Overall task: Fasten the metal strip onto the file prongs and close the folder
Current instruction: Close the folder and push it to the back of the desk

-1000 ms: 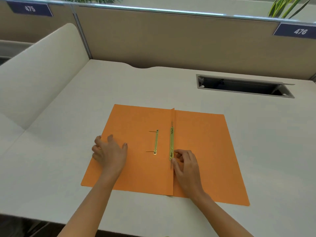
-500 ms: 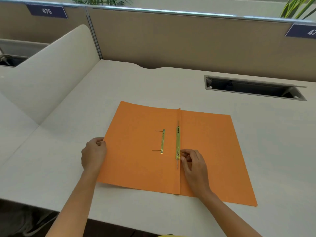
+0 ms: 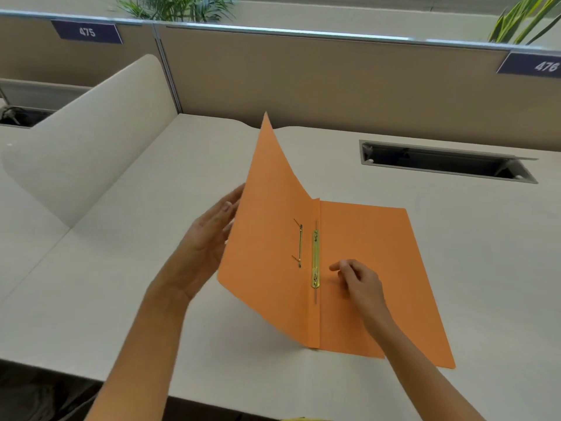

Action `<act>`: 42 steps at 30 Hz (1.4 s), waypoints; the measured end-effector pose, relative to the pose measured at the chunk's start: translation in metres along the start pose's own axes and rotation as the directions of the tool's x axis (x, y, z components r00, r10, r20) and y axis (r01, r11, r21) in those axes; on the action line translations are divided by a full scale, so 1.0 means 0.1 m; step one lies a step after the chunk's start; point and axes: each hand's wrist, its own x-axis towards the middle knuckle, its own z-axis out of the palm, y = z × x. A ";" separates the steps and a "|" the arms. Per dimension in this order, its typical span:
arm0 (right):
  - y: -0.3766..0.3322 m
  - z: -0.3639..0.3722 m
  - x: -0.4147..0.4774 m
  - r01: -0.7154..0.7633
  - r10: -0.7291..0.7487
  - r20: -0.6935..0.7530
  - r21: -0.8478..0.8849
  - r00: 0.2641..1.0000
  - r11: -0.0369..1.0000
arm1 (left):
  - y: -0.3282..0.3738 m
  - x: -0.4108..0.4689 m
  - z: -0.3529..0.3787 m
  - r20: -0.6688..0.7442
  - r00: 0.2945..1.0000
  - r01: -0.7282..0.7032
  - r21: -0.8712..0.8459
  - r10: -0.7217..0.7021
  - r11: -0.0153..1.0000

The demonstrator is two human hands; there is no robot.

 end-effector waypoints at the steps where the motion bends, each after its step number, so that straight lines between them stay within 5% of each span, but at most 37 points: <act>1: -0.04 -0.07 0.03 -0.032 0.032 0.003 0.063 0.999 0.997 | -0.01 0.01 0.11 0.039 0.999 -0.021 0.005 0.021 1.000; 10: -0.37 -0.81 0.00 -0.047 0.053 0.000 0.446 0.999 0.894 | -0.29 0.17 0.82 0.336 0.936 -0.189 0.217 0.109 0.958; 20: -0.55 -1.66 -0.22 -0.193 0.168 0.095 0.472 0.981 0.860 | -0.67 0.26 1.07 0.389 0.918 -0.079 0.365 -0.075 0.928; 28: -0.24 -1.81 -0.26 -0.297 0.278 0.130 0.171 0.952 0.939 | -0.95 0.26 1.15 0.164 0.985 -0.044 0.550 -0.056 0.834; 33: 0.03 -1.66 -0.22 -0.367 0.365 -0.035 -0.035 0.930 0.930 | -1.12 0.25 1.09 -0.049 0.999 0.046 0.640 -0.020 0.767; 42: 0.22 -1.23 -0.21 -0.488 0.373 -0.367 -0.298 0.852 0.821 | -1.16 0.26 1.05 -0.071 0.996 0.092 0.635 -0.060 0.767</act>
